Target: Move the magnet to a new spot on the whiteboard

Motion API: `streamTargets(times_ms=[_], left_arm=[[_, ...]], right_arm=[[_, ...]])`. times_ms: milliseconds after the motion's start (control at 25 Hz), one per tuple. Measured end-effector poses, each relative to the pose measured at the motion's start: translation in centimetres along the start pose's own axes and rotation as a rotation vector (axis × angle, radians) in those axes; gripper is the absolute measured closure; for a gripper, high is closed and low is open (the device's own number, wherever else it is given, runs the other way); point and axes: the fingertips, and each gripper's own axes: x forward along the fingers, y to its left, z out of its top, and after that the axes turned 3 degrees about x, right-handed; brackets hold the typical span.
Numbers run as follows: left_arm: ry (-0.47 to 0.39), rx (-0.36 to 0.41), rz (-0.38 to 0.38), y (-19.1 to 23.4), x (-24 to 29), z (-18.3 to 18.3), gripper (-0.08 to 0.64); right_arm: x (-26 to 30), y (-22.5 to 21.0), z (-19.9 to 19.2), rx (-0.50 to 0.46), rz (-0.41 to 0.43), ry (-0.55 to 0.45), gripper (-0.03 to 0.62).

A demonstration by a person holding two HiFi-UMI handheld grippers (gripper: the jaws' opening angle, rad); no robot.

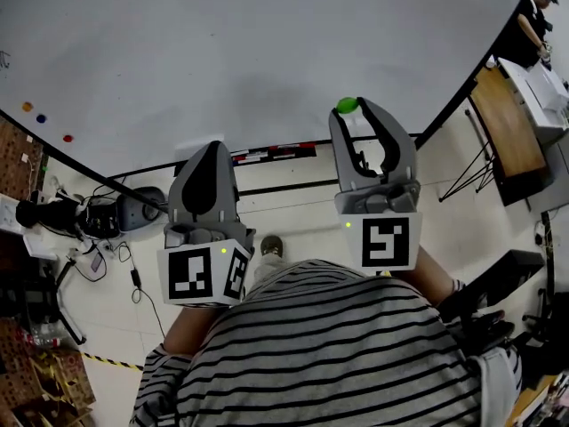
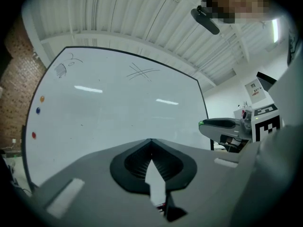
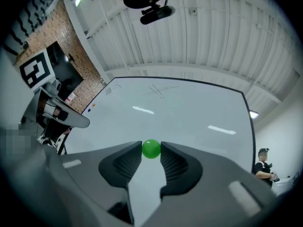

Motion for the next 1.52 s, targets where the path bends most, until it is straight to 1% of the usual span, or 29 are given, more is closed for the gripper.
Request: streamTargets(times_ms=[80, 200, 280, 400, 480, 680, 880, 1000, 1080, 1240, 1400, 1520], left_arm=[[0.016, -0.004, 0.03, -1.2, -2.0, -0.3, 0.545], [0.03, 0.015, 0.075, -1.7, -3.3, -1.0, 0.545], [0.039, 0.024, 0.092, -1.6, -3.4, -1.3, 0.545], [0.06, 0.027, 0.095, -1.6, -3.3, -2.1, 0.545], [0.058, 0.031, 0.093, -1.7, -3.9, -1.9, 0.545], [0.041, 0.034, 0.054, -1.5, -7.6, -1.0, 0.545], [0.073, 0.02, 0.027, -0.2, -8.5, -1.5, 0.545], [0.074, 0.009, 0.017, 0.7, -8.8, -2.1, 0.545], [0.067, 0.01, 0.013, 1.0, -8.9, -1.8, 0.545], [0.052, 0.048, -0.001, 0.8, -8.9, -1.4, 0.545], [0.026, 0.029, -0.003, 0.8, -9.4, -0.8, 0.545], [0.025, 0.028, -0.001, 0.6, -9.4, -0.7, 0.545]], right_arm=[[-2.4, 0.1, 0.1, 0.019, 0.034, 0.019, 0.468], [-4.1, 0.5, -0.9, 0.047, 0.081, 0.046, 0.468], [-4.2, 0.5, -1.3, 0.063, 0.093, 0.048, 0.468], [-4.4, 0.5, -2.0, 0.081, 0.099, 0.061, 0.468], [-5.2, 0.9, -1.6, 0.084, 0.097, 0.063, 0.468], [-7.7, 3.4, 1.3, 0.078, 0.071, 0.06, 0.468], [-7.6, 6.2, 1.1, 0.081, 0.071, 0.088, 0.468], [-7.4, 7.4, 0.9, 0.082, 0.068, 0.102, 0.468], [-7.3, 7.6, 1.0, 0.075, 0.063, 0.101, 0.468], [-7.1, 7.6, 1.3, 0.065, 0.053, 0.095, 0.468], [-7.4, 7.8, 2.0, 0.046, 0.051, 0.086, 0.468], [-7.4, 7.7, 2.3, 0.044, 0.053, 0.078, 0.468]])
